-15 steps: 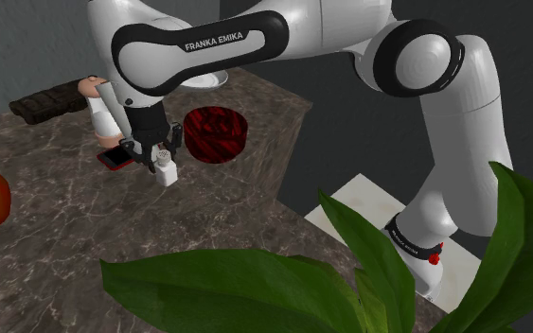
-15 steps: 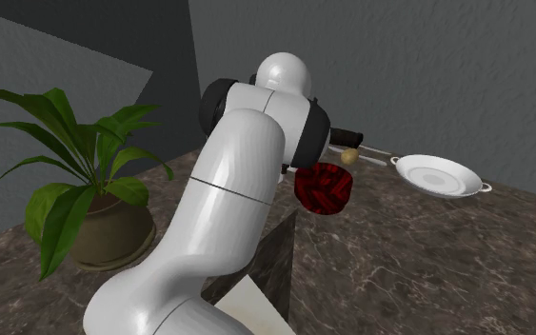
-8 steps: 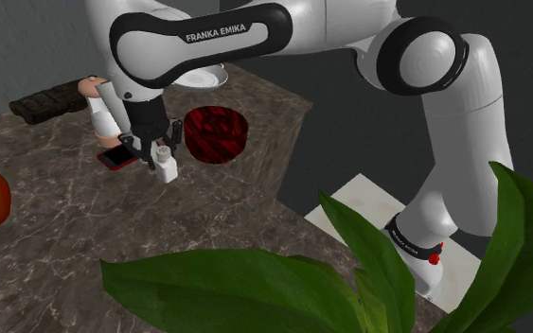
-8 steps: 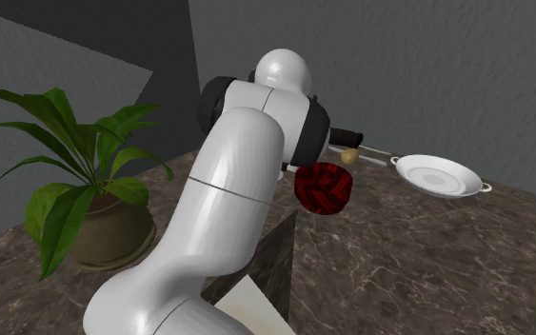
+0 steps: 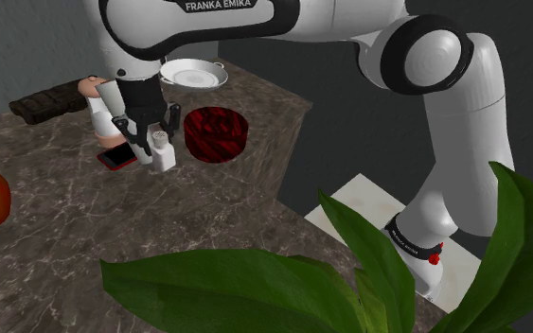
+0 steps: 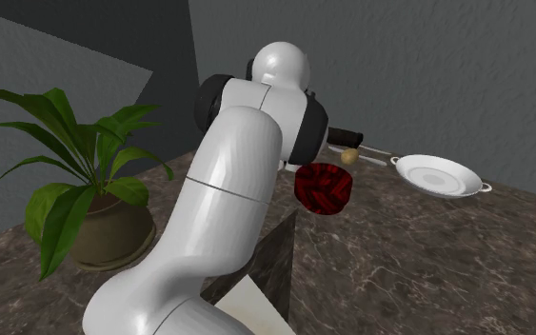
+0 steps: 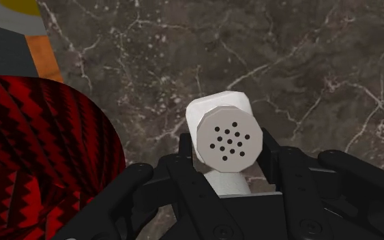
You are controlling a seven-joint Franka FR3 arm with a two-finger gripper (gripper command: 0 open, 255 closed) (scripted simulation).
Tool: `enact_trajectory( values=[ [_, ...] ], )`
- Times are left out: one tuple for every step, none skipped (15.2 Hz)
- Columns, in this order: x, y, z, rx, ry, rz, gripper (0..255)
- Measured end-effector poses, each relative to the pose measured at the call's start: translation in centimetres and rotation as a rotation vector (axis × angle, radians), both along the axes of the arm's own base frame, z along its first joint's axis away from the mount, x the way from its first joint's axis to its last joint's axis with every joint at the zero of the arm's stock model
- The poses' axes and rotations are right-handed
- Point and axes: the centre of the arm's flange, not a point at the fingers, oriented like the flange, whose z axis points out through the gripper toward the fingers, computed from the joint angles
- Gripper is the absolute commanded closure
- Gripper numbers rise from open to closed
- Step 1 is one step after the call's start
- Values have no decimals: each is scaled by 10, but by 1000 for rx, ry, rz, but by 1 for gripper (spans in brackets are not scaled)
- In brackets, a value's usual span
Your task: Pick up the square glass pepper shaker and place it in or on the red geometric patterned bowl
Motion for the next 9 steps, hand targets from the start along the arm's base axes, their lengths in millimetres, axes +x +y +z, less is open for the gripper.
enact_trajectory(
  values=[
    [0,-1,5,0,0,0,255],
    [0,-1,11,0,0,0,255],
    [0,0,17,0,0,0,255],
    [-1,1,22,0,0,0,255],
    [-1,0,28,0,0,0,255],
    [-1,-1,34,0,0,0,255],
    [0,-1,39,0,0,0,255],
    [0,-1,44,0,0,0,255],
    [0,-1,49,0,0,0,255]
  ],
)
